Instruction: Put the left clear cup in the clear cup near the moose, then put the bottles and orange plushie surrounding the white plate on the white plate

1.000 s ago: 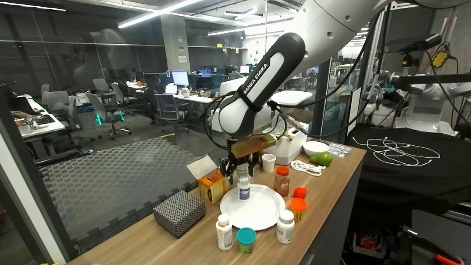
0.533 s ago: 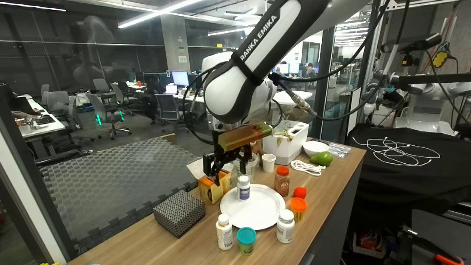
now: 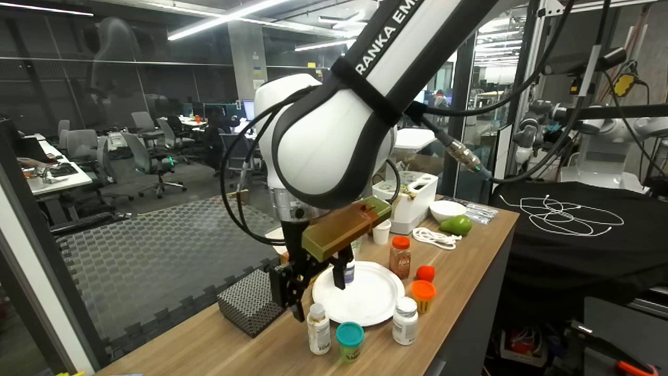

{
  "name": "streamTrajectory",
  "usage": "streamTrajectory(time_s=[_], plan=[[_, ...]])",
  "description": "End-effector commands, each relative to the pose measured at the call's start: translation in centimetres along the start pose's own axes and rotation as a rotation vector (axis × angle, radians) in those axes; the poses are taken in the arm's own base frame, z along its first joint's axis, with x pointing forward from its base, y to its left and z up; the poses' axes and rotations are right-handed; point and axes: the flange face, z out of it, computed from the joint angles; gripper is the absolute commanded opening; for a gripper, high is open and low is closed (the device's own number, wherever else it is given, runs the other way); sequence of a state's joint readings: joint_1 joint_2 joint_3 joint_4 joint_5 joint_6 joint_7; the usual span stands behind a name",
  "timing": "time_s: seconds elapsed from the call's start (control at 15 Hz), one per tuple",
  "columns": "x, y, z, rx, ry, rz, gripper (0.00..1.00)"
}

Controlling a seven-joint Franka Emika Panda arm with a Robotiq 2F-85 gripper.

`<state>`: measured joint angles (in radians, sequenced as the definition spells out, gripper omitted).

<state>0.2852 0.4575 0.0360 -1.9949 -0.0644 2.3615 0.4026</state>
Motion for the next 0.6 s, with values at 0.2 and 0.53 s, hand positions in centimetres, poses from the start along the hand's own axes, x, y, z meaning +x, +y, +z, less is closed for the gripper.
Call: streamTrajectory(time_s=[0.2, 0.53], plan=[[0.6, 0.0, 2.2, 0.000, 0.060, -0.047, 1.00], [1.8, 0.7, 3.7, 0.020, 0.080, -0.025, 1.00]])
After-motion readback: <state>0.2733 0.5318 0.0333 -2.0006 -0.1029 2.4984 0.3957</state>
